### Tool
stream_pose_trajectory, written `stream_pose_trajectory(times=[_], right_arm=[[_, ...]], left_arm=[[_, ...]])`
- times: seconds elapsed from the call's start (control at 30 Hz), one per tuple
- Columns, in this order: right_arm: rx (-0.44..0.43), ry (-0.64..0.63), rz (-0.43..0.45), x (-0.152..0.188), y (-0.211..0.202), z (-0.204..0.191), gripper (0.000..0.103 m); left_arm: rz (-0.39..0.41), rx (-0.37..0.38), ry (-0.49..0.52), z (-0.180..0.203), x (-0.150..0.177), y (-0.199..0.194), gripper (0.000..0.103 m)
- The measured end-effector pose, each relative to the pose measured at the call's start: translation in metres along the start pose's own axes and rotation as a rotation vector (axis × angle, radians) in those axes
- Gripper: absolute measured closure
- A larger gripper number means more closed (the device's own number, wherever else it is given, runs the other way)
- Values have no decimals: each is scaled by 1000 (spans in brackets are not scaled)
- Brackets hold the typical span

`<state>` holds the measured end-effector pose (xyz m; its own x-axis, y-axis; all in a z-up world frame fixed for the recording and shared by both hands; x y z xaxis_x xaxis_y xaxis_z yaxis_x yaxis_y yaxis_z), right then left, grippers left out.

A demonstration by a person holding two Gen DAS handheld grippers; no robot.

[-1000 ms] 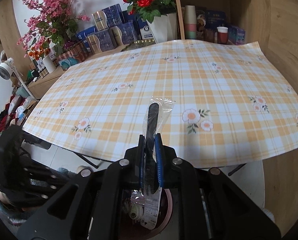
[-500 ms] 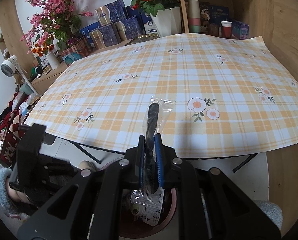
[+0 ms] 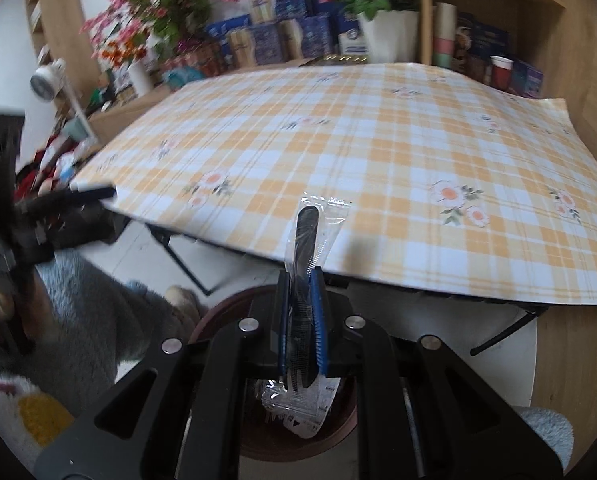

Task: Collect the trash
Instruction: 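Carry the black fork over the bin and open the right gripper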

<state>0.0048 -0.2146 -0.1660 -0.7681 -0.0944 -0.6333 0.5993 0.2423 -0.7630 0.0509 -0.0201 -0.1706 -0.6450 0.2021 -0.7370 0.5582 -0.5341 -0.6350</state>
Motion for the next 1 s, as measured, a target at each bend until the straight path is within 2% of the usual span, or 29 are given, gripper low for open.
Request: stream_pose_trajectory(times=[0.1,0.3,0.6,1.0], right_arm=[[-26,-35,-51,9,9,-14,89],[-60,-90,-174,33,30,-31,89],[-63,-108,-357,58,67,-36,89],[-8,-73,-486,69,91,-25,88]], left_arm=[[43,-46,-35,-11,-5,-12,6],[71,-99,-36,-22,-9,-26,6],[75,-123,-34,-25,-6,-24,6],[71,-115,-47,-27,-5,-24,6]])
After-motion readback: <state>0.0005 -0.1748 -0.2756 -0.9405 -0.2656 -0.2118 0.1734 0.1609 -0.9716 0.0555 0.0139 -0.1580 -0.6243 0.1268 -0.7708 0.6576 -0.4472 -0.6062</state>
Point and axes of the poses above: each gripper's, at about its wrist camera, not at the fingertips, and y roughly the way its jaws point, z to its right, x to its underside, the point moved 5 cm from there along y, roughly the way its jaws point, and after that the axes turned 2 degrees about x, right-handed, at the moved point
